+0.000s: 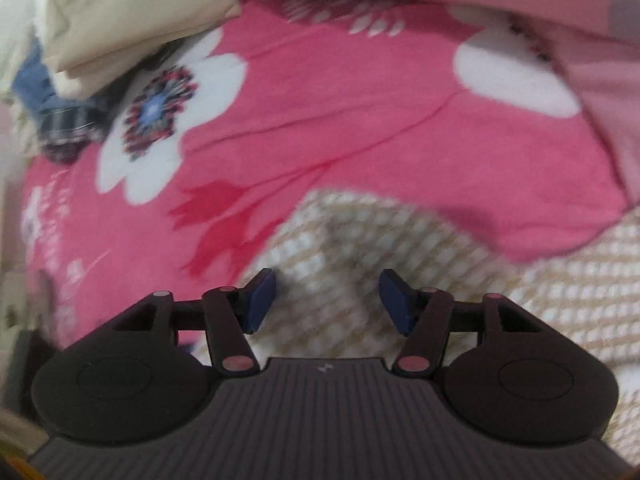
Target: Fold clothes
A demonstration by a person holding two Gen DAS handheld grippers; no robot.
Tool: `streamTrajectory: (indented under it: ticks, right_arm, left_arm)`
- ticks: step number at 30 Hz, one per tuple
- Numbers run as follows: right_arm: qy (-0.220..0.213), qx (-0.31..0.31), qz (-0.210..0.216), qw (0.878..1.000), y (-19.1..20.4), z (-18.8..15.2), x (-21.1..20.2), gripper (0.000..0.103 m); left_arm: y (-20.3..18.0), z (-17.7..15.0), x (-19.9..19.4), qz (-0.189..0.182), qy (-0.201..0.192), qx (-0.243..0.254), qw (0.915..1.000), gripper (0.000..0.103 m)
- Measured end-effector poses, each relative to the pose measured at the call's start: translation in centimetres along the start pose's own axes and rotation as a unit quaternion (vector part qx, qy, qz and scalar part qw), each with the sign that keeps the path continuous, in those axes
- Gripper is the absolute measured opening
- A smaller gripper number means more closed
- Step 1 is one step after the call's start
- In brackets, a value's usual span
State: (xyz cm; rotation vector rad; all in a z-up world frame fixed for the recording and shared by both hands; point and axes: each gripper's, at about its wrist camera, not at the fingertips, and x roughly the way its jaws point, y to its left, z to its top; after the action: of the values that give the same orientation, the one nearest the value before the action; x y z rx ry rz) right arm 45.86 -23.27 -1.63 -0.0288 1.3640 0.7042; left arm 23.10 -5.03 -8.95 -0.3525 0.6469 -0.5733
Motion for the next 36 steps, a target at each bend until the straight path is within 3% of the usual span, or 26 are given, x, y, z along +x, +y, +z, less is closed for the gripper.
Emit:
streamTrajectory:
  ticks: [1,3,6,11,19,22,24,27,30,34,36]
  right_arm:
    - [0.0,-0.011,0.005,1.0,0.4,-0.3,-0.2,0.043]
    - [-0.003,-0.031,0.015,0.999,1.1,-0.8,-0.6,0.017]
    - [-0.061,-0.054,0.034,0.996,1.5,-1.5,-1.7,0.007]
    - [-0.156,-0.079,0.047,0.983,1.5,-2.3,-1.0,0.005]
    - [-0.227,-0.07,-0.018,0.971,0.9,-2.7,2.9,0.009]
    - [-0.283,-0.05,-0.059,0.956,1.6,-3.9,0.2,0.015]
    - [-0.317,-0.044,-0.062,0.945,2.2,-5.1,-2.4,0.016]
    - [-0.299,-0.118,-0.05,0.946,5.1,-6.9,-4.1,0.016]
    - [-0.225,-0.171,-0.048,0.958,6.9,-7.0,-1.2,0.014]
    - [-0.186,-0.19,-0.119,0.957,5.9,-6.5,5.0,0.012]
    - [-0.19,-0.187,-0.132,0.955,6.5,-6.3,4.5,0.012]
  left_arm:
    - [0.0,0.0,0.0,0.0,0.0,0.0,1.0,0.089]
    - [0.0,0.0,0.1,0.0,0.0,0.0,1.0,0.089]
    - [-0.1,0.1,0.2,0.002,0.0,0.002,1.0,0.089]
    - [-0.3,0.0,0.2,0.005,0.0,0.006,1.0,0.089]
    - [-0.1,0.1,0.1,0.002,-0.001,0.003,1.0,0.089]
    - [-0.1,0.1,0.1,0.001,-0.001,0.002,1.0,0.089]
    - [-0.1,0.1,0.0,0.0,-0.001,0.001,1.0,0.089]
    - [0.0,0.1,-0.1,-0.003,-0.001,0.0,1.0,0.089]
    - [0.1,0.0,0.0,-0.006,0.0,0.001,1.0,0.092]
    - [0.4,0.0,0.0,-0.014,0.0,-0.005,0.9999,0.092]
    - [0.5,0.0,-0.1,-0.02,-0.002,-0.011,0.9997,0.092]
